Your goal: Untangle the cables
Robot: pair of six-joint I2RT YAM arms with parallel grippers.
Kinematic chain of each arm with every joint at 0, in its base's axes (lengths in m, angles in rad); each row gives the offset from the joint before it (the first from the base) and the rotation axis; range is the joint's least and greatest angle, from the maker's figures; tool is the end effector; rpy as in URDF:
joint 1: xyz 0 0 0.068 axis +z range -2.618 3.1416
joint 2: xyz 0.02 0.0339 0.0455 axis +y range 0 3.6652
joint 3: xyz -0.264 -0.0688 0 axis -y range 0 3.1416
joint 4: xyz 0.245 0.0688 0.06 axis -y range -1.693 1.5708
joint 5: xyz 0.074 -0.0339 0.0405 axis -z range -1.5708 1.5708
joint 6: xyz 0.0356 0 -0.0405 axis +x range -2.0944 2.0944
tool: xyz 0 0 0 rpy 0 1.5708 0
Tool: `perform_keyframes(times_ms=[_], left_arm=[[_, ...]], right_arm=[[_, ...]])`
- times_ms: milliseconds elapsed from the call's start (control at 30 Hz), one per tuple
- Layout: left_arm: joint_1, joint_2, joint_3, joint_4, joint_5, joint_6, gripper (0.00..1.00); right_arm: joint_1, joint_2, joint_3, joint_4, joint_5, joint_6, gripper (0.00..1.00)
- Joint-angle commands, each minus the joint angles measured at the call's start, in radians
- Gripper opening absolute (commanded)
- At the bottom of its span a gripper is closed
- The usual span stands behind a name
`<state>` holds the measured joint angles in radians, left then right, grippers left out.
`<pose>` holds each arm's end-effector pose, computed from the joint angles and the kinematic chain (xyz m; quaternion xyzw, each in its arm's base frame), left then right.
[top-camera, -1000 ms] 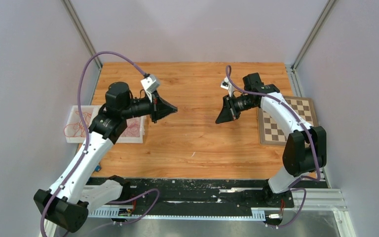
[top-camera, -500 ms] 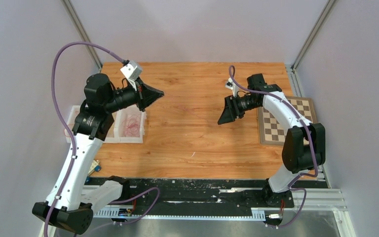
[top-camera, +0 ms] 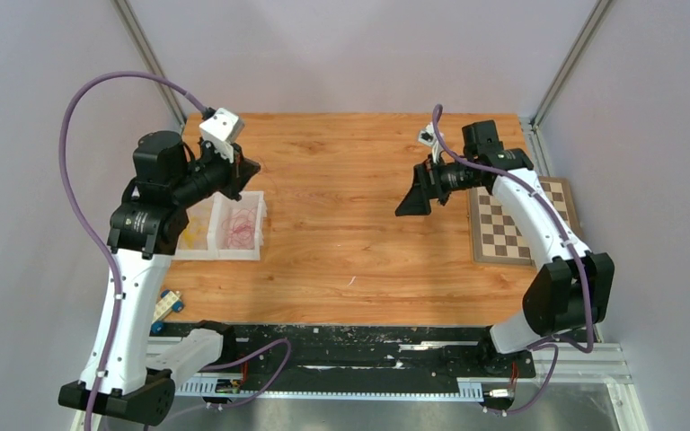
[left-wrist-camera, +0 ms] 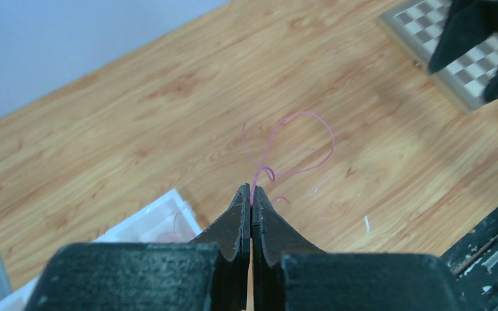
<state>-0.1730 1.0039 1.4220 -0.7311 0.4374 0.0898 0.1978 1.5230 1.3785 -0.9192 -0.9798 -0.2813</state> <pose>0.1736 -0.0456 0.4578 0.2300 0.7659 -0.1992 0.5664 0.2923 0.0887 0.3193 -0.3173 0.8018 0.4459 0.2402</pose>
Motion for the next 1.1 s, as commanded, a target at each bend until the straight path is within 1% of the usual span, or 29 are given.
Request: perform_keyframes(times_ms=[0,167,200,267,367,467,700,767,800,1067], left_arm=[[0.016,0.046,0.046,-0.132,-0.107,0.088,0.00],[0.024,0.078,0.050,-0.169,-0.143,0.118,0.00],[0.027,0.080,0.047,-0.172,-0.131,0.123,0.00],[0.033,0.078,0.046,-0.166,-0.131,0.129,0.00],[0.039,0.084,0.059,-0.171,-0.147,0.131,0.00],[0.057,0.106,0.065,-0.209,-0.144,0.128,0.00],[0.155,0.141,0.047,-0.242,-0.110,0.174,0.00],[0.165,0.141,0.030,-0.227,-0.134,0.205,0.00],[0.191,0.139,0.014,-0.221,-0.141,0.214,0.00],[0.266,0.169,-0.082,-0.163,-0.128,0.295,0.00]], right_arm=[[-0.005,-0.086,0.151,0.024,-0.112,0.021,1.00],[-0.100,-0.090,0.228,0.046,-0.288,0.074,1.00],[-0.109,-0.098,0.231,0.049,-0.298,0.076,1.00],[-0.112,-0.115,0.217,0.054,-0.253,0.071,1.00],[-0.112,-0.144,0.146,0.074,-0.209,0.065,1.00],[-0.112,-0.173,0.092,0.094,-0.210,0.071,1.00],[-0.112,-0.221,0.059,0.110,-0.200,0.076,1.00],[-0.113,-0.224,0.050,0.112,-0.201,0.076,1.00],[-0.112,-0.227,0.045,0.114,-0.201,0.076,1.00],[-0.113,-0.231,0.026,0.122,-0.203,0.083,1.00]])
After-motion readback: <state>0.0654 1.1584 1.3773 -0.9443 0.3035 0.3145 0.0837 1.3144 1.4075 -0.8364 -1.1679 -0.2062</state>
